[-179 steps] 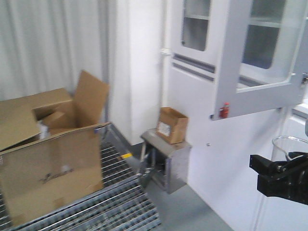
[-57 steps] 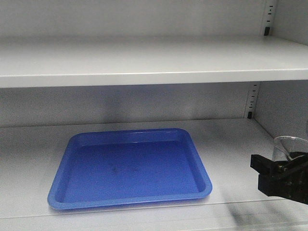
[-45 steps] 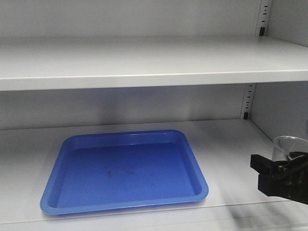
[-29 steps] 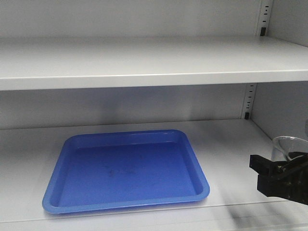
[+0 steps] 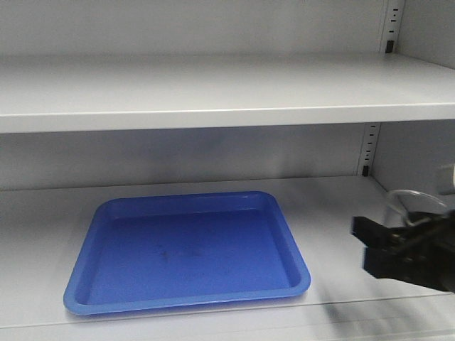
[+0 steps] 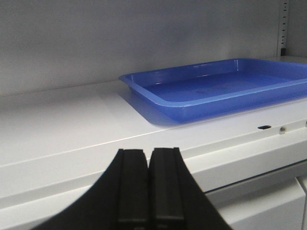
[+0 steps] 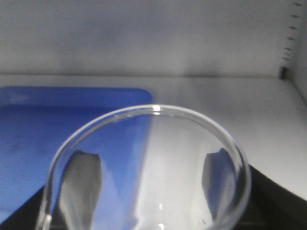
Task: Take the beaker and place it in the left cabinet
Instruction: 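Extend the right gripper over the blue tray and lower the beaker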
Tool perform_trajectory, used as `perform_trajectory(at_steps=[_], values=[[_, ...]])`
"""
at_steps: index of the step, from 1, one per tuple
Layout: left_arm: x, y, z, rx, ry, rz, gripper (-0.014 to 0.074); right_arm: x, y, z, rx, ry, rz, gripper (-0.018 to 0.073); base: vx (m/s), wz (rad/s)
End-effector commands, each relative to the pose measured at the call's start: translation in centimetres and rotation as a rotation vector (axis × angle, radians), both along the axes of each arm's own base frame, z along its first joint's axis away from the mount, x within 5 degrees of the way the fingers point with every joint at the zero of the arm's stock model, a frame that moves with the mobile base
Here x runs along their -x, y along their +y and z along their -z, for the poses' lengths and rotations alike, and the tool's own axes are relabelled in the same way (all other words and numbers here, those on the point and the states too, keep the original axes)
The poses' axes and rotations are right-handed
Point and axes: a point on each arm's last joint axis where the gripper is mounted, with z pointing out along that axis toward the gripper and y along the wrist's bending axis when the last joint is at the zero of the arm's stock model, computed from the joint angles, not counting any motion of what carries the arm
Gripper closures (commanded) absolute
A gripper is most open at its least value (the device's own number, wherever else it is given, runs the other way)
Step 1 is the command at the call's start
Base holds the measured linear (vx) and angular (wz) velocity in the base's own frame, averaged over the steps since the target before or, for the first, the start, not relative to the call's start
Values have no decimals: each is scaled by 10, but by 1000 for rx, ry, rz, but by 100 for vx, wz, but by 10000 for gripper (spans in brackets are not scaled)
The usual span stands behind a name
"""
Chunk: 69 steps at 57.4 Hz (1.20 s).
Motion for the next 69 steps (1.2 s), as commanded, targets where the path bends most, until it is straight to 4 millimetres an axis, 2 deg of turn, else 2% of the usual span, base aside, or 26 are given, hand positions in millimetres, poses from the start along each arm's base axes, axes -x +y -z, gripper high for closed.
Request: perform_trajectory(at_steps=[1, 11, 19, 23, 27, 39, 56, 62, 69], values=[[1, 0, -3, 33, -80, 2, 596, -19, 17, -11, -59, -174, -112, 561, 0, 0], [1, 0, -3, 33, -80, 2, 596, -61, 50, 22, -111, -283, -300, 562, 0, 0], [1, 0, -3, 33, -80, 2, 596, -95, 72, 43, -30, -221, -357, 562, 0, 0], [1, 0, -3, 33, -80, 2, 596, -112, 82, 45, 16, -169, -336, 562, 0, 0], [1, 0, -3, 33, -80, 2, 596, -128, 92, 38, 49, -161, -320, 562, 0, 0], [1, 0, -3, 33, -80, 2, 596, -161, 117, 35, -6, -161, -319, 561, 0, 0], [1, 0, -3, 33, -80, 2, 596, -177, 128, 54, -32, -151, -345, 545, 0, 0], [1, 0, -3, 33, -80, 2, 596, -177, 128, 56, -31, -145, -344, 498, 0, 0], [1, 0, -3, 33, -80, 2, 596, -177, 128, 56, -31, -145, -344, 398, 0, 0]])
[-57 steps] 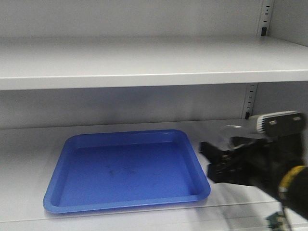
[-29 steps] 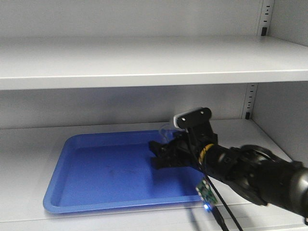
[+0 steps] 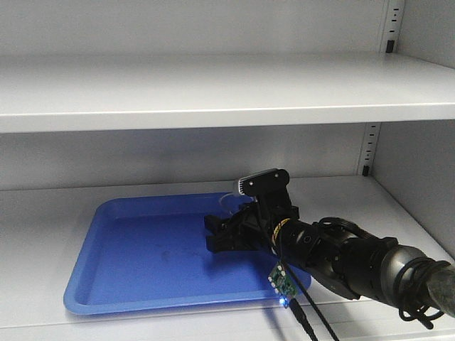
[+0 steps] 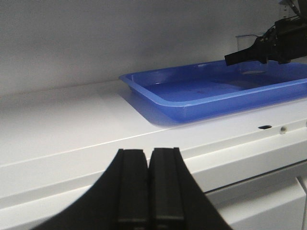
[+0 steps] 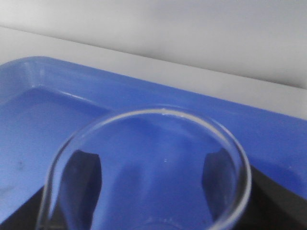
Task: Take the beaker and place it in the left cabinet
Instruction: 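Extend the right gripper over the blue tray and lower the beaker, then open the right gripper and withdraw it from the beaker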
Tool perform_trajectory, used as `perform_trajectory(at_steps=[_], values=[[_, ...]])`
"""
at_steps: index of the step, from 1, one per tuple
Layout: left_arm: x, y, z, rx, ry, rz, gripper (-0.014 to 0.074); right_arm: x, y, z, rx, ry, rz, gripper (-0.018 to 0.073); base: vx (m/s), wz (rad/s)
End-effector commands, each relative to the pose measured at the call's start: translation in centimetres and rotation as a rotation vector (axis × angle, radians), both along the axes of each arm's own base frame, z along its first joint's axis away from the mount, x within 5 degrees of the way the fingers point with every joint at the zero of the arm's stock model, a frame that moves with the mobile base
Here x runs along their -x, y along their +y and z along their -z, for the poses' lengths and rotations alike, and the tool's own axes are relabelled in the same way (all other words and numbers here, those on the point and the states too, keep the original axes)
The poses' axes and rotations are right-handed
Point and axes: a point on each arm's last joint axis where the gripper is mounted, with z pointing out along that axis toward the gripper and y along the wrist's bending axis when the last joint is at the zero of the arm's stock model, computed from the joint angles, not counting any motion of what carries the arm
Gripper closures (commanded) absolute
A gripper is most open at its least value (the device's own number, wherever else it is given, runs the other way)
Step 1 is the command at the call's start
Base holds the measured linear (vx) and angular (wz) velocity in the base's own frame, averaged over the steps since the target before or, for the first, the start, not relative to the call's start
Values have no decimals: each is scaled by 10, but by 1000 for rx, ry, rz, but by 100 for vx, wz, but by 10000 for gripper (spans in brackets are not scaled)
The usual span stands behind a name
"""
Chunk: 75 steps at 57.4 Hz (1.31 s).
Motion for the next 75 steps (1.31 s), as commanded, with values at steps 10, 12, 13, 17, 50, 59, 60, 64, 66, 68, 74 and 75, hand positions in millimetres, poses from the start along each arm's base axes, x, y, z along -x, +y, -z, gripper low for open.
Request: perform_trajectory(at_steps=[10, 12, 13, 17, 50, 59, 60, 64, 66, 68, 74, 75], values=[[1, 0, -3, 33, -80, 2, 596, 5, 0, -43, -92, -127, -34, 180, 0, 0], [1, 0, -3, 33, -80, 2, 596, 5, 0, -43, -93, -127, -34, 134, 0, 0], [1, 0, -3, 33, -80, 2, 596, 5, 0, -43, -93, -127, -34, 118, 0, 0], [1, 0, -3, 33, -80, 2, 596, 5, 0, -43, -93, -126, -33, 36, 0, 0], [1, 0, -3, 33, -80, 2, 596, 20, -6, -82, -127, -208, -36, -25, 0, 0], [1, 0, -3, 33, -80, 2, 596, 30, -12, -102, -141, -247, -30, -18, 0, 0], [1, 0, -3, 33, -80, 2, 596, 31, -12, -104, -141, -249, -28, -10, 0, 0], [1, 0, -3, 33, -80, 2, 596, 32, -15, -107, -124, -236, -5, 50, 0, 0], [1, 0, -3, 33, -80, 2, 596, 33, -17, -107, -111, -222, 12, 106, 0, 0], [1, 0, -3, 33, -80, 2, 596, 33, -20, -107, -95, -205, 31, 178, 0, 0], [1, 0, -3, 33, -80, 2, 596, 38, -29, -110, -43, -145, 105, 487, 0, 0], [1, 0, -3, 33, -80, 2, 596, 39, -31, -109, -35, -135, 115, 527, 0, 0]])
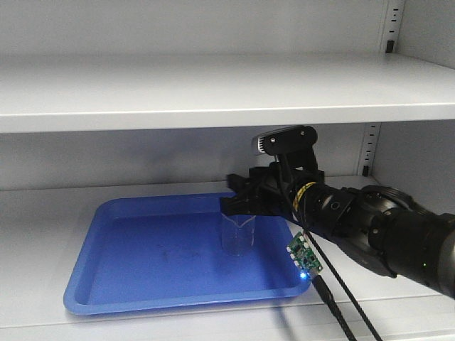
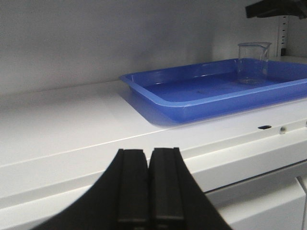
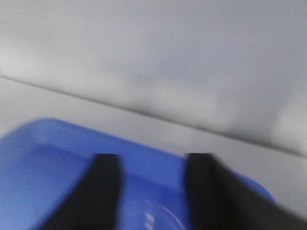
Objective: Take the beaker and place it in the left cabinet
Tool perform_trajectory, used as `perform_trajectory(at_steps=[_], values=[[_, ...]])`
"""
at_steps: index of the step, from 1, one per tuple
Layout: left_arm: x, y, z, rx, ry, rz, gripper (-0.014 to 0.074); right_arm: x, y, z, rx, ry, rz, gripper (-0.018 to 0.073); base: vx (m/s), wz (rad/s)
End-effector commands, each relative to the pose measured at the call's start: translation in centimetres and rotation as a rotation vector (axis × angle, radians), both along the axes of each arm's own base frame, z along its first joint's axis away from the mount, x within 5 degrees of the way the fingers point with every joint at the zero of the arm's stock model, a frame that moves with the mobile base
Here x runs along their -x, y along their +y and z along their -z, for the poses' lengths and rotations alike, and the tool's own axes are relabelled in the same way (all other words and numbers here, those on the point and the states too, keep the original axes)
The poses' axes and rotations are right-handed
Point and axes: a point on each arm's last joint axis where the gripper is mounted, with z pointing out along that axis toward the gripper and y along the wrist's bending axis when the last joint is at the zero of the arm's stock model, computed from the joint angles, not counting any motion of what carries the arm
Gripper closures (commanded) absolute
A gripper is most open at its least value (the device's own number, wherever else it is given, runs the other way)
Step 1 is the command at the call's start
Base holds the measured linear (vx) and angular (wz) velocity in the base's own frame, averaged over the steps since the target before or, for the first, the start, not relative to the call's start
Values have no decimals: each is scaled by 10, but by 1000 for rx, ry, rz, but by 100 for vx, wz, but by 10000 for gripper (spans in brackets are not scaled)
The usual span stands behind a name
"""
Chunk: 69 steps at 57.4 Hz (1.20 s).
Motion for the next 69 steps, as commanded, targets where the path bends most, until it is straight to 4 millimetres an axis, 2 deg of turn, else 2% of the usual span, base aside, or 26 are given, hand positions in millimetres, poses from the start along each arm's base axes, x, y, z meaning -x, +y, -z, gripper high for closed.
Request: perform_trajectory(at_steps=[1, 10, 19, 32, 49, 59, 69], values=[[1, 0, -3, 33, -80, 2, 596, 14, -11, -39, -31, -56, 37, 576, 0, 0], [1, 0, -3, 33, -80, 2, 596, 34, -22, -43, -21, -47, 51, 571, 0, 0], [1, 0, -3, 33, -80, 2, 596, 64, -36, -40, -18, -30, 53, 568, 0, 0], [1, 0, -3, 33, -80, 2, 596, 120, -63, -20, 13, 22, 68, 568, 0, 0], [1, 0, -3, 33, -80, 2, 596, 188, -101, -13, 31, 28, 138, 568, 0, 0], [1, 0, -3, 33, -80, 2, 596, 208, -112, -10, 19, 5, 144, 568, 0, 0], [1, 0, -3, 33, -80, 2, 596, 213, -114, -10, 14, -5, 145, 568, 0, 0]])
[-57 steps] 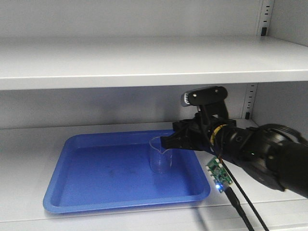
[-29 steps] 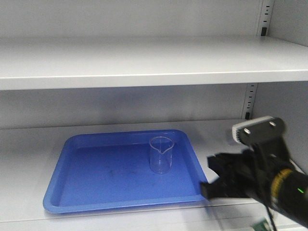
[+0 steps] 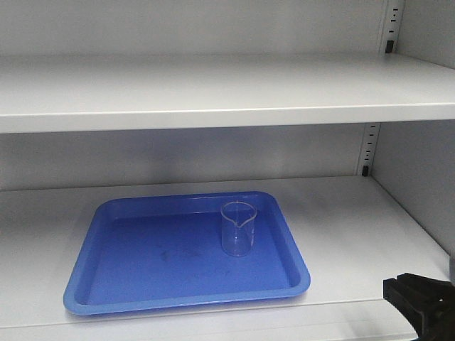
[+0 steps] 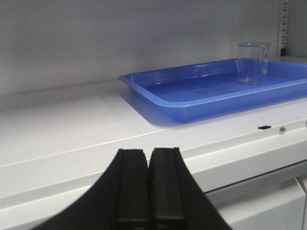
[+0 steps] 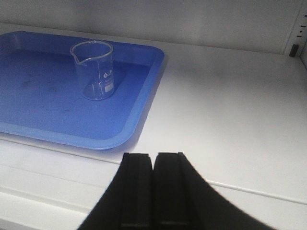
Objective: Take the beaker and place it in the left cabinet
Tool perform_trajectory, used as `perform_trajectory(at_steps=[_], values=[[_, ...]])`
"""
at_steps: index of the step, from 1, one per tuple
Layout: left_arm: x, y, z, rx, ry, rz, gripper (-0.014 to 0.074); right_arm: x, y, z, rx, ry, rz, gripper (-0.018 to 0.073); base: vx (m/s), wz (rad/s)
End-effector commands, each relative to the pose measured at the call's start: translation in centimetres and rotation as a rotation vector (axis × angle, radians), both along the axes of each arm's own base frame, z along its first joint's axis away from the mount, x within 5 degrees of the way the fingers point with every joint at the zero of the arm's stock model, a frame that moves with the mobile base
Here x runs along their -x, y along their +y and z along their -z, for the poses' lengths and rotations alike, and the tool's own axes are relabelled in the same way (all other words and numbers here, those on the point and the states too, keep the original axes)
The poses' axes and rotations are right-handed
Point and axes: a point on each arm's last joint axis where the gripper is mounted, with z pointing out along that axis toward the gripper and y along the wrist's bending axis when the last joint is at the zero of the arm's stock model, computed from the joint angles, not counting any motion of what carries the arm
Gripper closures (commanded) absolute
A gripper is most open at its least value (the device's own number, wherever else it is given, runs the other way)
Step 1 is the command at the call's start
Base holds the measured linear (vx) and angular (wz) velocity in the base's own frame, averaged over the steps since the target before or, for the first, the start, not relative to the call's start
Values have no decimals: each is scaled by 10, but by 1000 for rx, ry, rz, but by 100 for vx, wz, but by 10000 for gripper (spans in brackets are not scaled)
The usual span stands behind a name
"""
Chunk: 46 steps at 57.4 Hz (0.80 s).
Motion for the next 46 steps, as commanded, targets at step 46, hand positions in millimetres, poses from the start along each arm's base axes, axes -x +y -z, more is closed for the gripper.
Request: perform_trajectory(at_steps=[46], values=[[1, 0, -3, 33, -80, 2, 596, 38, -48, -21, -195, -180, 218, 568, 0, 0]])
